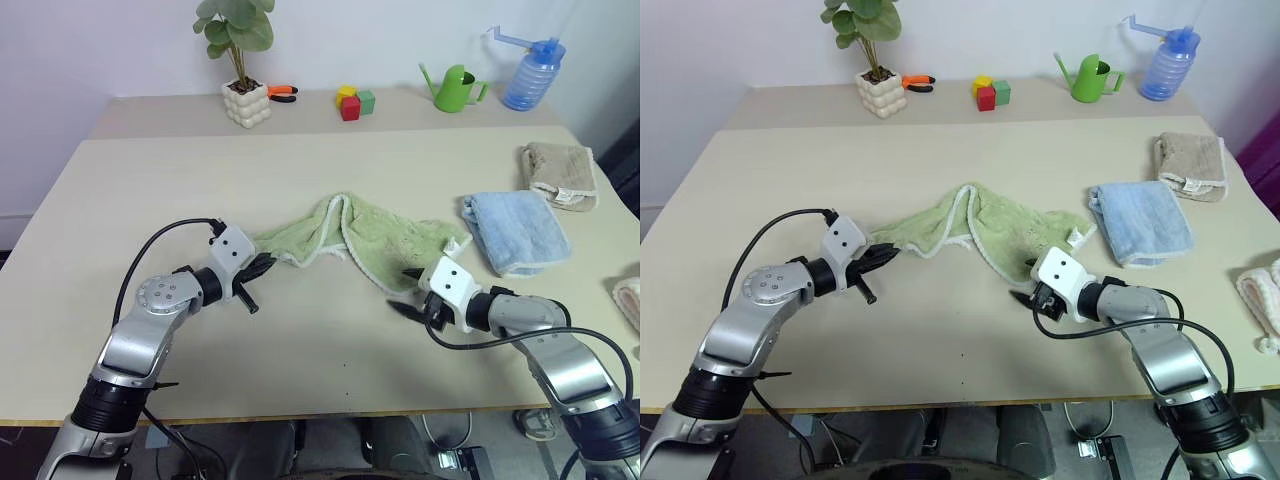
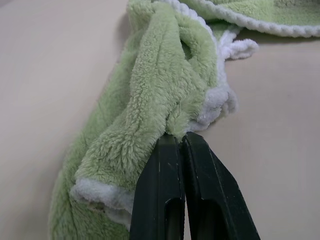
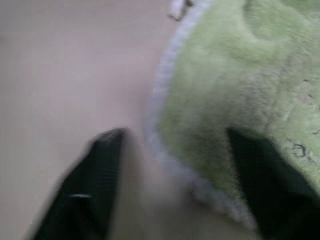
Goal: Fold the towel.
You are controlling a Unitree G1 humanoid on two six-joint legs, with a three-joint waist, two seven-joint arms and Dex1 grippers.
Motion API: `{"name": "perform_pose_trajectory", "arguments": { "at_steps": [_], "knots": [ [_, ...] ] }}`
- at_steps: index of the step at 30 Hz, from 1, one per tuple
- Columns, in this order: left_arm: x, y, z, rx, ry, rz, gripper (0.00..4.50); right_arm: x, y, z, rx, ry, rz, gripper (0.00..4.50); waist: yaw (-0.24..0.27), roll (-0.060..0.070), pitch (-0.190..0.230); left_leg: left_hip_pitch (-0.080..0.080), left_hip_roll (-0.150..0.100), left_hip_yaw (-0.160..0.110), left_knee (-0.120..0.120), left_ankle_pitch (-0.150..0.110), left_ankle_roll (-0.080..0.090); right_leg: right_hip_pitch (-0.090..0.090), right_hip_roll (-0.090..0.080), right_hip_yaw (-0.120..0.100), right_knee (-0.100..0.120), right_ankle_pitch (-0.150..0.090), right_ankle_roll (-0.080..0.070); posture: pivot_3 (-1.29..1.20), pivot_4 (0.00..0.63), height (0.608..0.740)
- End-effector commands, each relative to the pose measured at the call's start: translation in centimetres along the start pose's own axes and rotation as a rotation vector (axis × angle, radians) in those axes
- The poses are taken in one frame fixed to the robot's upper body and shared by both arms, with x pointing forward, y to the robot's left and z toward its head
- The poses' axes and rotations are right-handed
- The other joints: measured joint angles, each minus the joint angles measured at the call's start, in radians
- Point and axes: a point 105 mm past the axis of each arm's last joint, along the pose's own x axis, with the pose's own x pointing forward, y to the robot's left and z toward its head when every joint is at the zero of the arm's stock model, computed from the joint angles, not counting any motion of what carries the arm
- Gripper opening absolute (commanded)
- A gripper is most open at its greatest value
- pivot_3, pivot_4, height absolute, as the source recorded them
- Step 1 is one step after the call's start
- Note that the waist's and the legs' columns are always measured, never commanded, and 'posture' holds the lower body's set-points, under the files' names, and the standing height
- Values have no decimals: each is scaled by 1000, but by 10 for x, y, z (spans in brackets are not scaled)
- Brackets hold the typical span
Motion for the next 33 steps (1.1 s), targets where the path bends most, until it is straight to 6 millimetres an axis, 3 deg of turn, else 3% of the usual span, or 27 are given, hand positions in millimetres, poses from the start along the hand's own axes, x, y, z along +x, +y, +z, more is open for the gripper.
{"name": "perform_pose_trajectory", "arguments": {
  "at_steps": [1,3,4,10,13,16,20,24,26,28,33],
  "knots": [
    [-6,4,10,22,-44,19,0,-3,-12,-4,34,15,-56,1221,1,0,0,0,0,0,0,0,0,0,0,0,0,0,0,0,150,732],
    [-7,5,9,22,-43,21,0,-3,-13,-4,34,17,-58,187,1,0,0,0,0,0,0,0,0,0,0,0,0,0,0,0,150,732],
    [-8,5,9,22,-43,22,0,-4,-13,-4,32,16,-58,38,0,0,0,0,0,0,0,0,0,0,0,0,0,0,0,0,150,732],
    [-19,21,9,32,-50,89,0,-10,-24,8,-40,-13,-71,38,-1,0,0,0,0,0,0,0,0,0,0,0,0,0,0,0,150,732],
    [-27,43,18,9,-95,169,0,-14,-49,22,-91,-49,-157,38,-2,0,0,0,0,0,0,0,0,0,0,0,0,0,0,0,150,732],
    [-41,109,52,39,-199,429,0,-31,-115,56,-211,-109,-403,38,-1,0,1,0,0,0,0,1,-1,-1,1,0,0,0,0,0,150,732],
    [-61,171,98,19,-370,689,0,-56,-170,100,-304,-197,-630,38,-1,-1,1,-1,0,-1,2,4,-7,-1,1,-1,0,3,0,0,150,732],
    [-82,202,139,-7,-535,809,0,-80,-201,143,-366,-301,-777,38,-5,-1,1,-3,0,1,-1,4,-6,-3,0,-1,-4,3,0,0,150,732],
    [-91,210,151,-26,-593,828,0,-94,-208,163,-376,-371,-819,38,-10,-1,1,-7,0,2,-1,3,-5,-6,0,-1,-5,3,1,0,150,732],
    [-94,209,149,-10,-585,796,0,-99,-206,173,-379,-412,-800,38,-15,-1,1,-14,0,2,1,3,-5,-13,0,-1,-4,4,1,0,150,732],
    [-94,178,109,36,-450,621,0,-88,-171,161,-382,-415,-580,38,-36,-1,1,-17,0,2,1,3,-5,-16,0,-1,-3,4,2,0,150,732]
  ]
}}
